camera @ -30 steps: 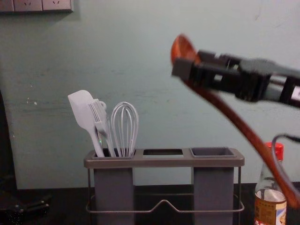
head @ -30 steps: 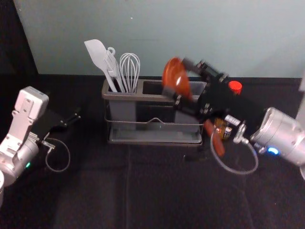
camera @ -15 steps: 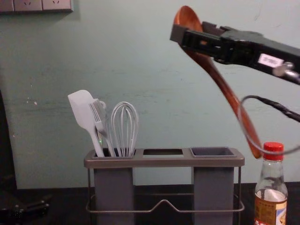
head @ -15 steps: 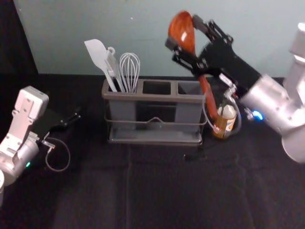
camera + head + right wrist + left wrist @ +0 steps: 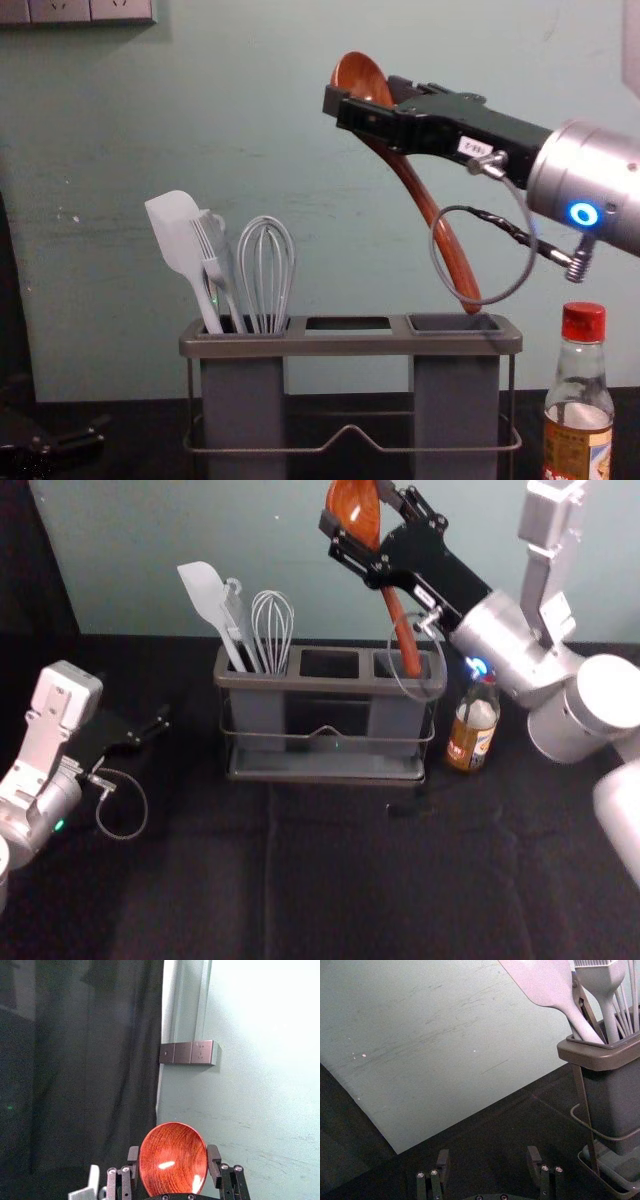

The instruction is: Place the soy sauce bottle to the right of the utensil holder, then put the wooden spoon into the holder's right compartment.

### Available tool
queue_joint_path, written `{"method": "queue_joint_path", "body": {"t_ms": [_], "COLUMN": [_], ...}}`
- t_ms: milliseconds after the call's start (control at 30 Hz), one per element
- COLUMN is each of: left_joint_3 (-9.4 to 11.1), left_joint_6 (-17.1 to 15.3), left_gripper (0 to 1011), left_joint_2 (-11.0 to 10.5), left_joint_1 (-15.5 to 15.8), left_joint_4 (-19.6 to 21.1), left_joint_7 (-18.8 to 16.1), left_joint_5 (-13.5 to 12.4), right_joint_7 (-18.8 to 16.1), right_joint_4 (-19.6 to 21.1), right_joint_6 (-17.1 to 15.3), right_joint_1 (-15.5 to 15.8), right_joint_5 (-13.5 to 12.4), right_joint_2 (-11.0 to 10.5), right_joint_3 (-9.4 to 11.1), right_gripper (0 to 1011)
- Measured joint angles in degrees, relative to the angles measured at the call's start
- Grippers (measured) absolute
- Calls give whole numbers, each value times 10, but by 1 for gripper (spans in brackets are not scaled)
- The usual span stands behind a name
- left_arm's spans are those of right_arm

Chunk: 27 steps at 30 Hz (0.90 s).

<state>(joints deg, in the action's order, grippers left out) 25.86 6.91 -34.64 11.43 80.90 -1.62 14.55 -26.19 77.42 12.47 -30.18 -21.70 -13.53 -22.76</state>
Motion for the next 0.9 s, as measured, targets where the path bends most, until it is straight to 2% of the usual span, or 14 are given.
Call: {"method": "queue_joint_path", "body": {"t_ms": [167, 467, 667, 900], "left_joint_3": [0, 0, 0, 0], "left_joint_6": [0, 0, 0, 0], "left_gripper": [1005, 1005, 1005, 1005], "left_joint_2": [0, 0, 0, 0], "left_joint_1": [0, 0, 0, 0], "left_joint_4": [0, 0, 0, 0], "left_joint_7": [0, 0, 0, 0], "left_joint_5": [0, 0, 0, 0], "right_joint_7": [4, 5, 4, 3], "right_joint_4": [-36, -76, -86, -81], "right_joint_6": [7, 18, 21, 21], "right_joint_1": [-20, -33, -34, -24], "right_joint_5": [15, 34, 40, 43], "right_joint_2": [18, 37, 41, 38], "right_joint_3": [-4, -6, -3, 0], "right_gripper": [836, 836, 836, 835]}}
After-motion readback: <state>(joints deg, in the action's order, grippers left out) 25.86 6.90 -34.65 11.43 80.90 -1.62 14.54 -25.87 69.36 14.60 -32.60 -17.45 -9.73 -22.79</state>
